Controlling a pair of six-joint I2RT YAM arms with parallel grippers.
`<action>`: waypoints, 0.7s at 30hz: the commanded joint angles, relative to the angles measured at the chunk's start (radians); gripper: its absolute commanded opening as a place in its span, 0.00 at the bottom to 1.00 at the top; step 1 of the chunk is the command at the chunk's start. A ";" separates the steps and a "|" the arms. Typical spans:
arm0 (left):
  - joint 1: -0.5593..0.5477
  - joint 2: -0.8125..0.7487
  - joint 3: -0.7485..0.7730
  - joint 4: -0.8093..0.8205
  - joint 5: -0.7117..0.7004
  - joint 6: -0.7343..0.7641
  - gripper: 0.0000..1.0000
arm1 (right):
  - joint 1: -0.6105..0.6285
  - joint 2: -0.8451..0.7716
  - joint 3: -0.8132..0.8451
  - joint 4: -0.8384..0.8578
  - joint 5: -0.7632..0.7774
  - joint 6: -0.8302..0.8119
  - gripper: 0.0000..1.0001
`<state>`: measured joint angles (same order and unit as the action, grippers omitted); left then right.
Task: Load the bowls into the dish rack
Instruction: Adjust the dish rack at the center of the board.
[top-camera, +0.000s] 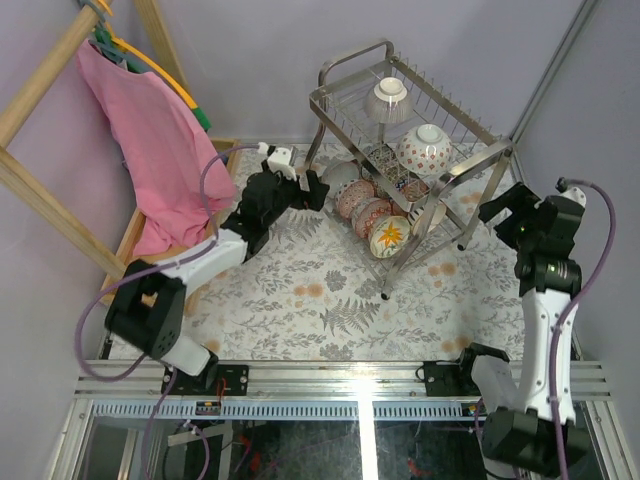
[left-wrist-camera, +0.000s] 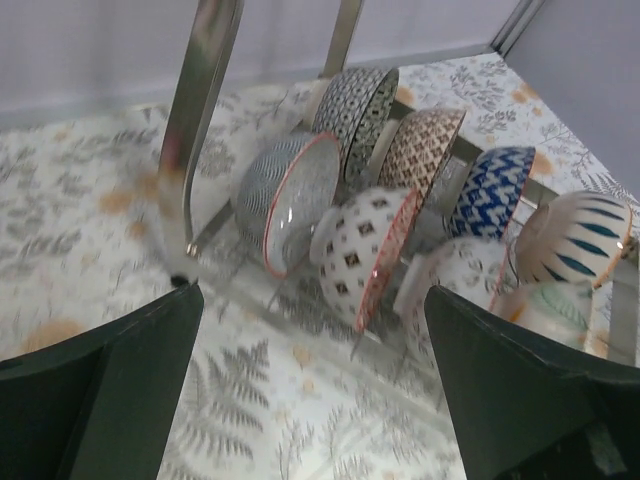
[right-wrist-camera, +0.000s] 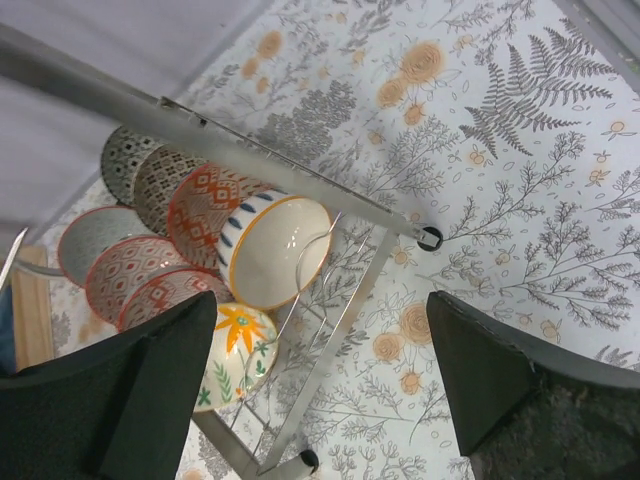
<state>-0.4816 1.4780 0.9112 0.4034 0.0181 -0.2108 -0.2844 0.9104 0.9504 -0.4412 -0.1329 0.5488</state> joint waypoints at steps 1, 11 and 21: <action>0.040 0.164 0.111 0.285 0.128 0.081 0.92 | -0.004 -0.123 -0.035 -0.104 -0.015 -0.017 0.93; 0.095 0.478 0.322 0.393 0.193 0.103 0.88 | 0.008 -0.331 -0.104 -0.225 -0.230 -0.006 0.89; 0.097 0.451 0.261 0.423 0.120 0.093 0.23 | 0.078 -0.309 -0.068 -0.233 -0.296 -0.026 0.87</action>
<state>-0.3920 1.9896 1.2163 0.7246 0.1944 -0.1356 -0.2245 0.5900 0.8383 -0.6693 -0.3462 0.5358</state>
